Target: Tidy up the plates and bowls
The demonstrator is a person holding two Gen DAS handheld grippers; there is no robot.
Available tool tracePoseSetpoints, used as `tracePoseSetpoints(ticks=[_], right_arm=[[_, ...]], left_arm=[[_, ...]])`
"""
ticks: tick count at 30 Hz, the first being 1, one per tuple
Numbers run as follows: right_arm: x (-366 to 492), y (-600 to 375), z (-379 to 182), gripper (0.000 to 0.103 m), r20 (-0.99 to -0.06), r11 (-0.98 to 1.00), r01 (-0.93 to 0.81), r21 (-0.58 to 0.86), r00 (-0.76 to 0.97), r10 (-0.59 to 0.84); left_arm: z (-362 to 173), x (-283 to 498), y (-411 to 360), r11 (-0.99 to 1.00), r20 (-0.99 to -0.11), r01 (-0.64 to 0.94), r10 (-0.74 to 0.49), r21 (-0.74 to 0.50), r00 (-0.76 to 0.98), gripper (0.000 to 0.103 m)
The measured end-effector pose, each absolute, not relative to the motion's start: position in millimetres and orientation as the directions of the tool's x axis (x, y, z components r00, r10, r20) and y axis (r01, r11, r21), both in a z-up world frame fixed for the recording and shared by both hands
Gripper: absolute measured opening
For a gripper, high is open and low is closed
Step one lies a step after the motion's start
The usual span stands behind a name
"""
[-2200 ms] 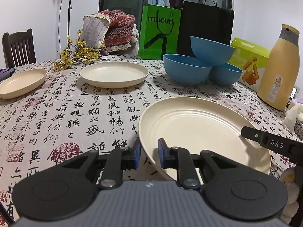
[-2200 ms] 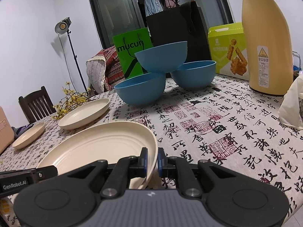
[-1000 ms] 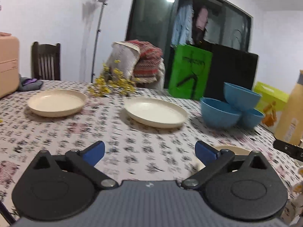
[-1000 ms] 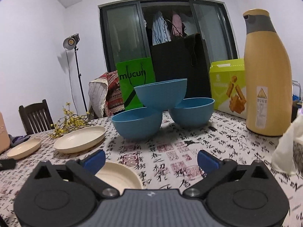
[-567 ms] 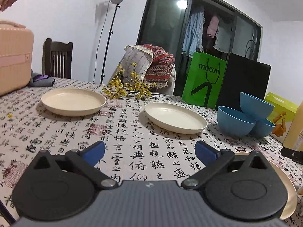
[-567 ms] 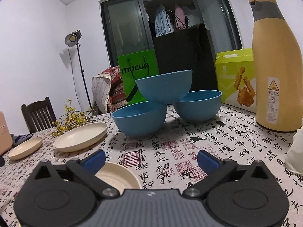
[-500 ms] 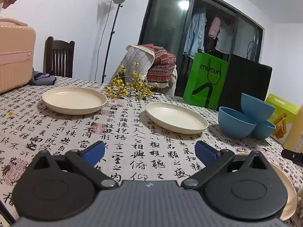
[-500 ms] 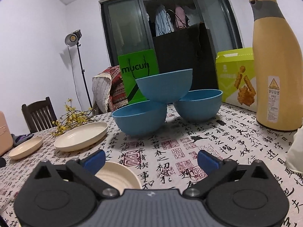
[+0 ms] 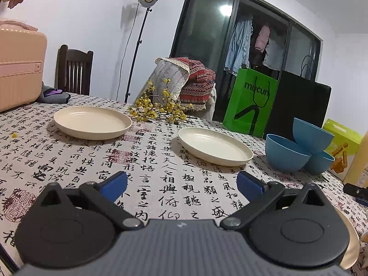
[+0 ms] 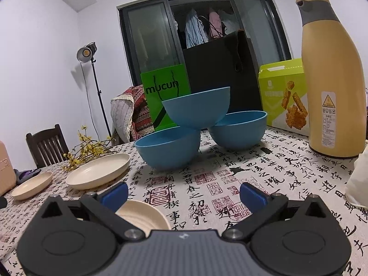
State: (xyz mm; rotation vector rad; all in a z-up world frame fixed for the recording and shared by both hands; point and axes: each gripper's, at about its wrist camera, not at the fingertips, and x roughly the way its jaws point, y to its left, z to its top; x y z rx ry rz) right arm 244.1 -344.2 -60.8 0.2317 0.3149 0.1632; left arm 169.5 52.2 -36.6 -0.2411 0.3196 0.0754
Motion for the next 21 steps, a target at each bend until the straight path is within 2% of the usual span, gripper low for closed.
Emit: tracePoseSetpoints(ticks=[14,21], right_arm=[[240.7,-345.0,-60.5,0.103,-0.274,0.962,-0.099,0.255,0.947,0.17],[239.6,-347.1,-60.9,0.103,-0.271,0.961,-0.079,0.266,0.95,0.153]], left_arm=[[-36.3,169.0,51.8,0.966,-0.322,-0.149,0.074,-0.212,0.944,0.103],[-37.7,168.5,50.4,0.969,-0.323,-0.128,0.055,-0.211,0.945,0.103]])
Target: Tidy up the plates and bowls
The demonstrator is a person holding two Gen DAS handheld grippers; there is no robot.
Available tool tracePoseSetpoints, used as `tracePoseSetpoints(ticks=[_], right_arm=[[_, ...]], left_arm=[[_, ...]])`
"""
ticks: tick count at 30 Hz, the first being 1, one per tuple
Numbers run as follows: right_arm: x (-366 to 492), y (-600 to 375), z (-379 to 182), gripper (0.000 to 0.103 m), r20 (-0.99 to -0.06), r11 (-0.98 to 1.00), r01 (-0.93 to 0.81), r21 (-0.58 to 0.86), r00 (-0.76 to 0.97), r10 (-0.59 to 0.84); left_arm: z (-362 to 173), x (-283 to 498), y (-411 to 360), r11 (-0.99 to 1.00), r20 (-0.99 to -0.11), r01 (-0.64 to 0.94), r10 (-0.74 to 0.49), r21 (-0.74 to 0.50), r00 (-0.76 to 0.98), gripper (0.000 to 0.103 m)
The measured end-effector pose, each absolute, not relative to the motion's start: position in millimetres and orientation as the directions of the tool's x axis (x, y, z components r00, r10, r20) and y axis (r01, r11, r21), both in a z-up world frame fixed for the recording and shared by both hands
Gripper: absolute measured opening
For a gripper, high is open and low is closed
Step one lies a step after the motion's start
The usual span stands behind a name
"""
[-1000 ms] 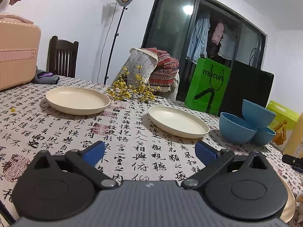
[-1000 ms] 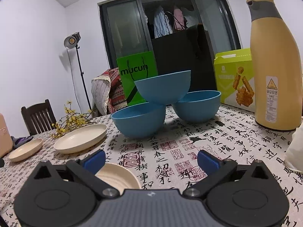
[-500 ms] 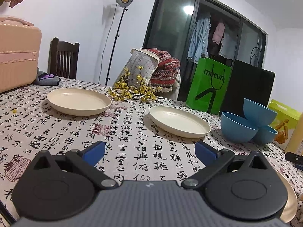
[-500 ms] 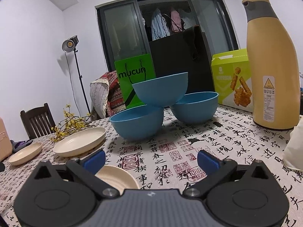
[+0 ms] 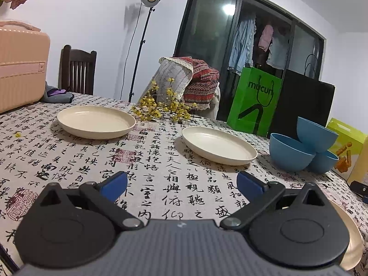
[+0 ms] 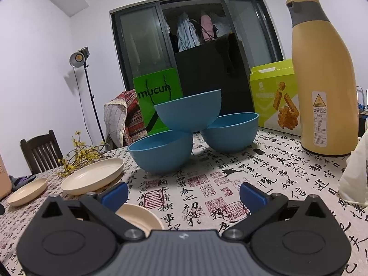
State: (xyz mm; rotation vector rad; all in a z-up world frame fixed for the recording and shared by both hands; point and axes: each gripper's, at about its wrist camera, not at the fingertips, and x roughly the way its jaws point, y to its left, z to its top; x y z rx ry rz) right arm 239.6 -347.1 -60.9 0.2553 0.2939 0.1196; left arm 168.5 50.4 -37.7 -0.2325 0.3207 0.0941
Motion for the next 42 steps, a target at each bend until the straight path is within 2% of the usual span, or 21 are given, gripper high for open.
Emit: tracePoseSetpoints(ticks=[4,14,23,42], right_arm=[[234,-348,-61,0.103,-0.236,0.96,-0.079,0.268,0.961,0.145],[233,-347,-60,0.103,-0.229,0.962,-0.081,0.262,0.963,0.143],[240,-347,-61,0.103,-0.289,0.965,-0.045,0.259,0.95,0.121],[243,-348,-62,0.103,-0.305,0.963,-0.038,0.267,0.944,0.122]], left_arm=[[-37,166,49,0.97,-0.306,-0.122,0.054,-0.208,0.95,0.103],[-37,166,50,0.969,-0.306,-0.119,0.049,-0.218,0.951,0.103],[-38,170,51,0.966,-0.337,-0.157,0.081,-0.204,0.938,0.103],[-39,172,53,0.963,-0.348,-0.17,0.089,-0.209,0.933,0.103]])
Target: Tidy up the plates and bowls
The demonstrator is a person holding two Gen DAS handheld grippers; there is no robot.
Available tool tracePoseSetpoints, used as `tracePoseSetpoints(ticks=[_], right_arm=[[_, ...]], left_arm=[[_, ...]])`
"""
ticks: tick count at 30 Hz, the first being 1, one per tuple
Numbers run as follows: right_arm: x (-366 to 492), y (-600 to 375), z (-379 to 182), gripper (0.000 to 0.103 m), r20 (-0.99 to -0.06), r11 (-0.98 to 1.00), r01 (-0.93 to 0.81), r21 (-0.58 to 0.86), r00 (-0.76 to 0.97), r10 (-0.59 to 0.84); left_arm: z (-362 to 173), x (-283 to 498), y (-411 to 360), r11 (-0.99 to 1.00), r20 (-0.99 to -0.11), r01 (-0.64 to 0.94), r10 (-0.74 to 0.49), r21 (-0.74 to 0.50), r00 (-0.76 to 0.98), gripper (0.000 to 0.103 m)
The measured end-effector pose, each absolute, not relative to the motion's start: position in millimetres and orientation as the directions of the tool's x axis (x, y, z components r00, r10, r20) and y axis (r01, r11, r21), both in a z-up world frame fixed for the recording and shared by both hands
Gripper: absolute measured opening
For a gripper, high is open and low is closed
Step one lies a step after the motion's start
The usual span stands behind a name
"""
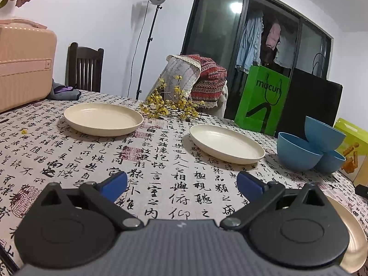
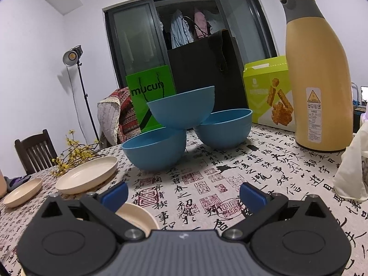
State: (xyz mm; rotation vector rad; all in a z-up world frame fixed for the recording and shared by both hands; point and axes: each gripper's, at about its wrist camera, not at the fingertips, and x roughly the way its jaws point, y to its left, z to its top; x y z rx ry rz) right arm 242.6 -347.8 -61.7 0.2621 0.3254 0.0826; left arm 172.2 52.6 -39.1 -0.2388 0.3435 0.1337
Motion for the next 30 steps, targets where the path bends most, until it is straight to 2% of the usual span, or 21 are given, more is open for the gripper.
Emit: tracePoseSetpoints(ticks=[13,22,30], right_arm=[[239.8,-347.9,-61.5,0.103,-0.285,0.964,-0.036,0.265,0.952,0.114],[237.0,-349.7,-61.3,0.103,-0.276,0.961,-0.026,0.276,0.956,0.105],[242.6,-346.6,-61.4,0.103,-0.305,0.965,-0.033,0.26,0.945,0.115]], left_arm=[[-39.5,171.8,52.4,0.965,-0.345,-0.156,0.076,-0.211,0.936,0.103],[-40.8,177.0,52.1,0.966,-0.373,-0.158,0.072,-0.205,0.925,0.103],[-41.6,178.3,53.3,0.965,-0.382,-0.16,0.07,-0.21,0.922,0.103]])
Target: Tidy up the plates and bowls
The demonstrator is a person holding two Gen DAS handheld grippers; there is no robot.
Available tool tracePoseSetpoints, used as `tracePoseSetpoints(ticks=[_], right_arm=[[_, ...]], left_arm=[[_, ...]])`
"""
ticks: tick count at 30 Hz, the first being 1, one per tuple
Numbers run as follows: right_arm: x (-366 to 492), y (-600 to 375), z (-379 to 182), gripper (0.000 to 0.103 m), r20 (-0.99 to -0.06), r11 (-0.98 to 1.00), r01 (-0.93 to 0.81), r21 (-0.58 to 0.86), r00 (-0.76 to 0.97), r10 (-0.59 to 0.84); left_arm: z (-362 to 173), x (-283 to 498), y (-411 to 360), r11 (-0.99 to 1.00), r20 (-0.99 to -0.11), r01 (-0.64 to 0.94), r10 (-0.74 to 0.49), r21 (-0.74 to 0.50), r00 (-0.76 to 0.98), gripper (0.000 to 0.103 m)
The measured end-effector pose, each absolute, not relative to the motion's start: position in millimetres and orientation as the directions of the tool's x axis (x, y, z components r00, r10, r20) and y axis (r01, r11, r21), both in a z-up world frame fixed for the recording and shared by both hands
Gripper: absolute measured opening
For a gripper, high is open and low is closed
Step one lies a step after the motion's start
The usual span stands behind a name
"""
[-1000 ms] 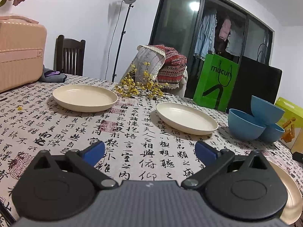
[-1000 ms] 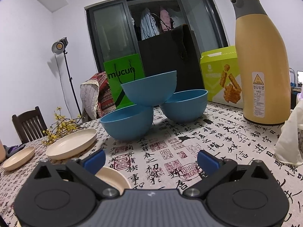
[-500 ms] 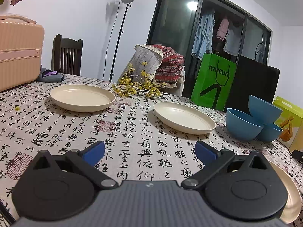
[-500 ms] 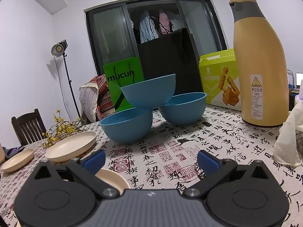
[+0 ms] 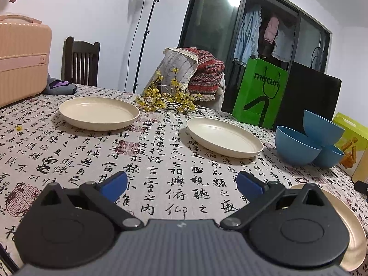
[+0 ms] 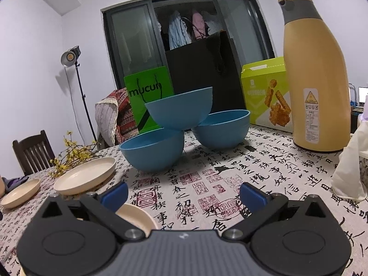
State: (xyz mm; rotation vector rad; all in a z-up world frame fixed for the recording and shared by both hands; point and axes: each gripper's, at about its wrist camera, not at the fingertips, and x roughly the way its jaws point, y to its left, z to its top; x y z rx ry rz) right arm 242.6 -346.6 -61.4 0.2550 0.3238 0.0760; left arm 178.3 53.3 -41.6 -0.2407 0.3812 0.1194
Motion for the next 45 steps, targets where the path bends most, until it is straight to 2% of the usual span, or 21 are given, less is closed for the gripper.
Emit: tracePoseSetpoints(ticks=[11,20,25,45], right_arm=[[230,-341,-46,0.103,-0.311,0.98,-0.016,0.198,0.947,0.078],[237,-317,-4,0.103,-0.305,0.965,-0.15,0.216,0.928,0.212],[254,-293,6,0.103,-0.338,0.956,-0.199,0.216,0.903,0.264],[306,-207,42,0.103,-0.409,0.914,-0.356,0.192,0.818,0.405]], left_arm=[[-30,170,68,0.961,-0.406,-0.16,0.057,-0.224,0.912,0.103],[-6,162,101,0.953,-0.39,-0.19,0.085,-0.238,0.917,0.103],[2,165,115,0.95,-0.391,-0.198,0.092,-0.24,0.916,0.103],[31,202,150,0.936,-0.4,-0.247,0.131,-0.251,0.907,0.103]])
